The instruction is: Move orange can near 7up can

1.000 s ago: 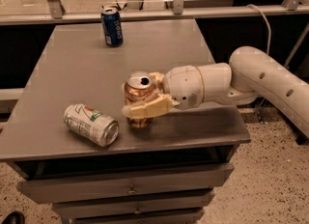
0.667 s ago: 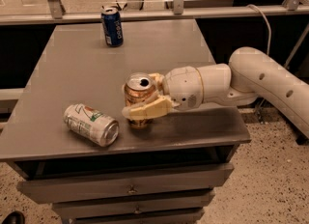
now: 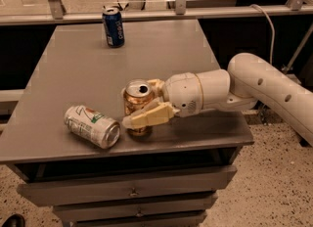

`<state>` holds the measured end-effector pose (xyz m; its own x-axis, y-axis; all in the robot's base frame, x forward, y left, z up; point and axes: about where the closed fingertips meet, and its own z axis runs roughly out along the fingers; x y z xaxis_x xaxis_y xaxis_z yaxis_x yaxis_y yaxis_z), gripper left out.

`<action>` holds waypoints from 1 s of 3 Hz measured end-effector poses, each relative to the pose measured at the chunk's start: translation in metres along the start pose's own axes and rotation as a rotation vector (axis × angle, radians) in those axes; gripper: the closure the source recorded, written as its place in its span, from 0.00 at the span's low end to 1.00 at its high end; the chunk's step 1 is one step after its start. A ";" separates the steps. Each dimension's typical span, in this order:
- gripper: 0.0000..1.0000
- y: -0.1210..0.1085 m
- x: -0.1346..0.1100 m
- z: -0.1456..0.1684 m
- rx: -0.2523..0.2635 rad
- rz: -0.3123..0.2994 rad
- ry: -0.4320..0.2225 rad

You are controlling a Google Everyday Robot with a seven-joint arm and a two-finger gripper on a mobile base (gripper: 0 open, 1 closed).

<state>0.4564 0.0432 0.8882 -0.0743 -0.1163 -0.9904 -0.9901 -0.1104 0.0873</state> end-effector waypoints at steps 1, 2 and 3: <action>0.00 0.002 0.003 0.001 -0.005 0.011 -0.001; 0.00 0.001 0.004 -0.004 0.000 0.010 0.007; 0.00 -0.011 0.000 -0.027 0.029 -0.017 0.045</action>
Offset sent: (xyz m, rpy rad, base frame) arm 0.0010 -0.0131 -0.0071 -0.0110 0.0191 -0.0160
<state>0.4702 0.0173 0.8904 -0.0527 -0.1595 -0.9858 -0.9942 -0.0844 0.0668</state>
